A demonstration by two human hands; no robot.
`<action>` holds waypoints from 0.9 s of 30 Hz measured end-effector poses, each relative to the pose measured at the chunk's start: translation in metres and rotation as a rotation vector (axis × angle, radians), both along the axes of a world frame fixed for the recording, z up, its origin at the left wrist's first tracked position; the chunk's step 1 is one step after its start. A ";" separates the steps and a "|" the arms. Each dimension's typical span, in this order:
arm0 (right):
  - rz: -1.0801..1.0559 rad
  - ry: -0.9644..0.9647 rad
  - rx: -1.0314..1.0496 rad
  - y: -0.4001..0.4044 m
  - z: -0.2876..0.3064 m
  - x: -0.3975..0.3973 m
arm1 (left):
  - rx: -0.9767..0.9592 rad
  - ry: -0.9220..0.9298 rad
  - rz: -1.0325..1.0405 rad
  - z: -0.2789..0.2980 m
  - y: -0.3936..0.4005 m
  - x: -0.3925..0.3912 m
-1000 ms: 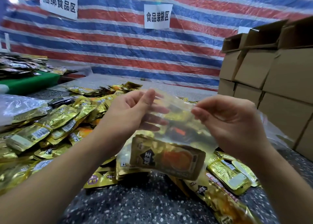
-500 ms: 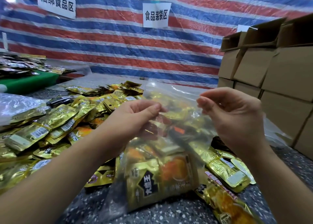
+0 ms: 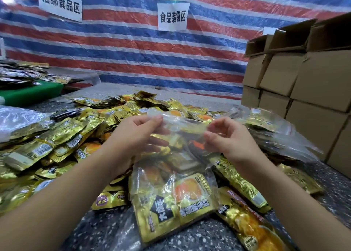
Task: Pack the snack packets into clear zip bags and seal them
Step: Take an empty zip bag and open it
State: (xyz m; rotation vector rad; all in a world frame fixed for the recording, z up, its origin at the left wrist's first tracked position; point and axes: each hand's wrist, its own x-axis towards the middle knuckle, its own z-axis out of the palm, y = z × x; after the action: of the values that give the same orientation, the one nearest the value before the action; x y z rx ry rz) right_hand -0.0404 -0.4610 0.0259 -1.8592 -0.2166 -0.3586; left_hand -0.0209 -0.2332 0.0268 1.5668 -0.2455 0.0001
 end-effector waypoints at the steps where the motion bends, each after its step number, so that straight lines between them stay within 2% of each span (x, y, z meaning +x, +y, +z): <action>1: -0.015 -0.024 -0.052 0.001 -0.001 0.000 | 0.000 0.014 -0.007 0.000 0.001 0.001; 5: 0.005 -0.048 -0.223 0.002 -0.004 0.001 | 0.040 0.034 -0.009 -0.003 0.002 0.004; 8: 0.010 -0.037 -0.212 0.000 -0.003 0.001 | 0.069 0.029 0.027 -0.008 0.002 0.005; 10: -0.057 -0.060 -0.161 -0.004 0.001 0.005 | 0.094 0.021 0.028 -0.010 0.000 0.005; 12: -0.173 -0.106 -0.232 -0.008 0.010 0.017 | 0.118 0.008 0.030 -0.010 -0.001 0.006; 14: -0.209 -0.121 -0.389 -0.008 0.022 0.034 | 0.118 -0.005 0.036 -0.010 0.000 0.006; 21: -0.019 -0.061 -1.138 0.018 0.037 0.092 | 0.155 -0.053 0.045 -0.012 -0.002 0.006; 24: 0.055 0.100 -1.385 0.029 0.032 0.109 | 0.159 -0.061 0.049 -0.013 -0.002 0.006; 27: 0.060 0.200 -1.513 0.035 0.029 0.115 | 0.161 -0.054 0.055 -0.013 -0.002 0.006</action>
State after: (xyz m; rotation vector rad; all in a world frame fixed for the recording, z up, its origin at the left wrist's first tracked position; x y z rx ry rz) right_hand 0.0744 -0.4255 0.0553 -3.3325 -0.4792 0.1367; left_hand -0.0147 -0.2349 0.0140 1.7351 -0.2495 0.0666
